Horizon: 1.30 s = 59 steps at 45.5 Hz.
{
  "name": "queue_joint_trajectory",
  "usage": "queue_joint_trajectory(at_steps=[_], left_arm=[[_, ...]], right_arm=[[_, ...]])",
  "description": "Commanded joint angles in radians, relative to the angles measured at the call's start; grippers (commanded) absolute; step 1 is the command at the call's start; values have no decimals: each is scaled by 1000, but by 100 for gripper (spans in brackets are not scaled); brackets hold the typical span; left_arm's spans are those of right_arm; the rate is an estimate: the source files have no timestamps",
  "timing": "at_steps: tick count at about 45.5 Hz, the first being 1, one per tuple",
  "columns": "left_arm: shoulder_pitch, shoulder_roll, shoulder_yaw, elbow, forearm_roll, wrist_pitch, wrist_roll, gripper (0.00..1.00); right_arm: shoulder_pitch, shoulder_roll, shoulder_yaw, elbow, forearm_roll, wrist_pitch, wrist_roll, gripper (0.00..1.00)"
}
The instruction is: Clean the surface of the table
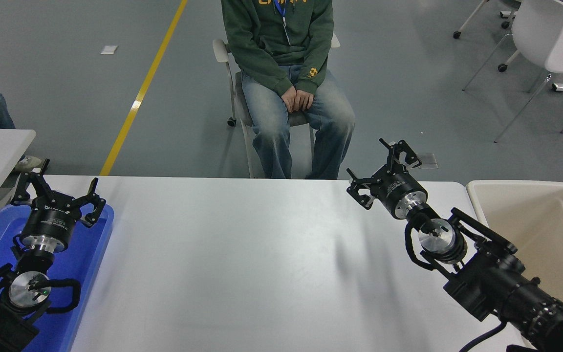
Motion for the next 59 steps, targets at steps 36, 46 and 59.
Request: queue_joint_trajectory(at_steps=[36, 46, 59], left_arm=[[0, 0, 0, 0, 0, 0, 1, 100], [1, 0, 0, 0, 0, 0, -1, 100], [1, 0, 0, 0, 0, 0, 1, 100]], right_arm=[[-44, -2, 36, 3, 13, 75, 7, 100], [-9, -67, 34, 4, 0, 77, 9, 100], [14, -100, 14, 4, -264, 71, 39, 100]])
